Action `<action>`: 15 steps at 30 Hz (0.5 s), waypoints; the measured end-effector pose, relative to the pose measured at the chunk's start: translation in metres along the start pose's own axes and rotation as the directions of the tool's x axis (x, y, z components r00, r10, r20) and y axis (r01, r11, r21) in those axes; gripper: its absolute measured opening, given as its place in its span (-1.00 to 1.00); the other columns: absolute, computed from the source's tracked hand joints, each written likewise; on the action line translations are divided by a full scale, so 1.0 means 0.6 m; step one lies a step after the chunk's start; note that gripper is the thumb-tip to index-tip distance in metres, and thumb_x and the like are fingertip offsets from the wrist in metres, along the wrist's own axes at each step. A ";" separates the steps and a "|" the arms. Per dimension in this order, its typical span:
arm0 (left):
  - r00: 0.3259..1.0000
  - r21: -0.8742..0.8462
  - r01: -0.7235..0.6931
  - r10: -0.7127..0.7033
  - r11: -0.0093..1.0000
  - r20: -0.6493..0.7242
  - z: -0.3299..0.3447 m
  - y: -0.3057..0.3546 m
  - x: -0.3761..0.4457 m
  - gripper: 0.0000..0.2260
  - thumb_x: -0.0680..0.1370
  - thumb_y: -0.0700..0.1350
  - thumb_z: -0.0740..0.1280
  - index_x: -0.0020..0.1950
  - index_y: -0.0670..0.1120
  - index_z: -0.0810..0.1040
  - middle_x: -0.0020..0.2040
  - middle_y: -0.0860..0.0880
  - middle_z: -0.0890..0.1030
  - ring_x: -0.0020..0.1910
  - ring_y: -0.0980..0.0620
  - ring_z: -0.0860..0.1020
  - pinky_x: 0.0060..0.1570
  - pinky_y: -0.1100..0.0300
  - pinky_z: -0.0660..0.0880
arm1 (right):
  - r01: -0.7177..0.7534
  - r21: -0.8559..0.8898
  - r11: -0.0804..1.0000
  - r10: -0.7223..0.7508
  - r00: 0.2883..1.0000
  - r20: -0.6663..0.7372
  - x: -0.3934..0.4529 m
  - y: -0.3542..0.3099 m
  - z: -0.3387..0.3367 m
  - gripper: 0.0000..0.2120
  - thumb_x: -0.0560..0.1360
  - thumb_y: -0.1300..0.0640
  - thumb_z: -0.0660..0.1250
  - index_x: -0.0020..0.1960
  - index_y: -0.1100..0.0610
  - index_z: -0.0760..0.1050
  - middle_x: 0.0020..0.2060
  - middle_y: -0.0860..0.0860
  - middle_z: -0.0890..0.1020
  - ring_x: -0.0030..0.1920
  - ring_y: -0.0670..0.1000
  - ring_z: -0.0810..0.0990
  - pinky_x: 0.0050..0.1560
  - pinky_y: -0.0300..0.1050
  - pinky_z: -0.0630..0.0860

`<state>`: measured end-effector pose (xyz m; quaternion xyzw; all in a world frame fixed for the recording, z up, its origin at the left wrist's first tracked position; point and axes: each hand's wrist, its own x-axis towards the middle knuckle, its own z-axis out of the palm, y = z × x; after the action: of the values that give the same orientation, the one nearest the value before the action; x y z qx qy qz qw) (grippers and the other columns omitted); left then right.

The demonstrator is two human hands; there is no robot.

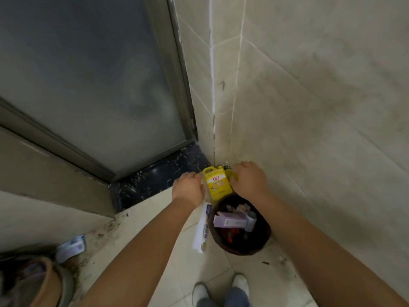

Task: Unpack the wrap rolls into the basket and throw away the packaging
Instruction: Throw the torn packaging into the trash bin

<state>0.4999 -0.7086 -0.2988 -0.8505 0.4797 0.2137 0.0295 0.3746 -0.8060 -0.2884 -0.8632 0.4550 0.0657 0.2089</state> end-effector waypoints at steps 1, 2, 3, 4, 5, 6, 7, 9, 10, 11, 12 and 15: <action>1.000 0.015 0.019 -0.019 1.000 -0.015 -0.009 -0.008 -0.010 -0.62 0.60 -0.07 0.12 0.42 -0.10 0.29 0.46 -0.10 0.31 0.45 -0.09 0.24 0.39 0.03 0.24 | 0.016 -0.014 1.000 -0.016 1.000 -0.018 -0.006 0.000 -0.007 -0.64 0.50 0.06 0.16 0.22 0.22 0.40 0.25 0.20 0.46 0.29 0.16 0.36 0.25 0.04 0.35; 0.999 0.030 0.040 -0.040 0.999 -0.027 -0.010 -0.018 -0.018 -0.61 0.60 -0.07 0.12 0.43 -0.09 0.26 0.49 -0.09 0.26 0.48 -0.09 0.19 0.42 0.01 0.20 | 0.034 -0.033 0.999 -0.035 0.999 -0.025 -0.013 0.001 -0.006 -0.63 0.50 0.06 0.16 0.23 0.21 0.38 0.26 0.19 0.46 0.29 0.15 0.36 0.26 0.03 0.34; 0.998 0.039 0.062 -0.061 0.997 -0.030 -0.005 -0.031 -0.026 -0.60 0.60 -0.07 0.11 0.44 -0.09 0.24 0.51 -0.09 0.22 0.50 -0.09 0.14 0.44 -0.01 0.15 | 0.051 -0.053 0.997 -0.052 0.999 -0.015 -0.020 0.001 0.003 -0.63 0.51 0.05 0.15 0.24 0.22 0.37 0.26 0.19 0.46 0.29 0.15 0.36 0.26 0.03 0.34; 0.996 0.044 0.085 -0.084 0.995 -0.023 0.005 -0.045 -0.034 -0.59 0.60 -0.08 0.11 0.45 -0.08 0.23 0.52 -0.08 0.18 0.51 -0.09 0.09 0.46 -0.02 0.11 | 0.067 -0.072 0.995 -0.066 0.998 0.009 -0.028 -0.001 0.021 -0.62 0.51 0.05 0.15 0.25 0.22 0.36 0.25 0.19 0.45 0.28 0.15 0.37 0.25 0.04 0.34; 0.994 0.047 0.109 -0.109 0.993 -0.010 0.021 -0.060 -0.041 -0.59 0.60 -0.08 0.11 0.45 -0.08 0.22 0.53 -0.07 0.16 0.52 -0.09 0.06 0.47 -0.04 0.07 | 0.082 -0.087 0.993 -0.079 0.996 0.036 -0.036 -0.003 0.044 -0.63 0.51 0.05 0.14 0.25 0.23 0.35 0.25 0.19 0.45 0.27 0.15 0.37 0.24 0.04 0.34; 0.991 0.052 0.131 -0.131 0.990 0.003 0.041 -0.075 -0.047 -0.59 0.60 -0.08 0.10 0.45 -0.08 0.21 0.54 -0.07 0.14 0.53 -0.09 0.04 0.48 -0.05 0.05 | 0.097 -0.096 0.991 -0.091 0.994 0.063 -0.041 -0.007 0.073 -0.62 0.52 0.05 0.14 0.26 0.22 0.35 0.25 0.19 0.46 0.26 0.15 0.37 0.23 0.03 0.34; 0.989 0.057 0.148 -0.149 0.987 0.016 0.066 -0.092 -0.051 -0.59 0.60 -0.07 0.10 0.45 -0.08 0.21 0.54 -0.08 0.12 0.53 -0.10 0.02 0.48 -0.06 0.03 | 0.109 -0.094 0.990 -0.100 0.991 0.091 -0.044 -0.011 0.105 -0.62 0.52 0.06 0.14 0.28 0.22 0.34 0.25 0.19 0.46 0.27 0.15 0.37 0.25 0.03 0.34; 0.984 0.060 0.173 -0.175 0.983 0.038 0.125 -0.125 -0.060 -0.59 0.61 -0.07 0.08 0.46 -0.07 0.18 0.55 -0.07 0.10 0.53 -0.10 -0.01 0.48 -0.07 0.01 | 0.130 -0.087 0.988 -0.114 0.978 0.173 -0.052 -0.020 0.180 -0.61 0.54 0.07 0.13 0.31 0.22 0.32 0.27 0.17 0.46 0.29 0.16 0.37 0.28 0.02 0.31; 0.982 0.059 0.177 -0.180 0.982 0.048 0.158 -0.141 -0.065 -0.59 0.61 -0.06 0.08 0.47 -0.06 0.17 0.55 -0.08 0.10 0.53 -0.10 -0.01 0.49 -0.08 0.01 | 0.130 -0.086 0.988 -0.108 0.968 0.226 -0.056 -0.023 0.221 -0.61 0.54 0.08 0.12 0.32 0.21 0.32 0.26 0.18 0.47 0.28 0.16 0.38 0.27 0.00 0.28; 0.981 0.048 0.183 -0.186 0.982 0.060 0.193 -0.158 -0.070 -0.58 0.61 -0.06 0.08 0.47 -0.06 0.16 0.55 -0.08 0.09 0.53 -0.10 -0.01 0.49 -0.09 0.01 | 0.128 -0.095 0.987 -0.095 0.950 0.296 -0.061 -0.025 0.265 -0.62 0.55 0.08 0.11 0.32 0.21 0.32 0.25 0.19 0.48 0.27 0.16 0.40 0.26 -0.02 0.28; 0.978 0.031 0.192 -0.194 0.981 0.073 0.232 -0.175 -0.075 -0.58 0.61 -0.05 0.08 0.47 -0.05 0.16 0.55 -0.08 0.09 0.53 -0.10 -0.01 0.49 -0.08 0.01 | 0.134 -0.104 0.986 -0.087 0.927 0.365 -0.064 -0.026 0.312 -0.63 0.55 0.09 0.10 0.31 0.22 0.32 0.24 0.19 0.49 0.25 0.17 0.42 0.24 -0.02 0.31; 0.974 -0.016 0.198 -0.195 0.980 0.113 0.362 -0.229 -0.080 -0.56 0.62 -0.04 0.07 0.49 -0.04 0.11 0.55 -0.07 0.09 0.54 -0.08 -0.01 0.50 -0.05 -0.01 | 0.097 -0.094 0.991 -0.032 0.846 0.533 -0.063 -0.020 0.467 -0.65 0.57 0.11 0.09 0.27 0.25 0.35 0.22 0.21 0.50 0.23 0.16 0.46 0.22 -0.03 0.40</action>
<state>0.5196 -0.5407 -0.4986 -0.8809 0.3881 0.2629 0.0656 0.3843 -0.6536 -0.5268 -0.8371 0.3458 0.3208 0.2773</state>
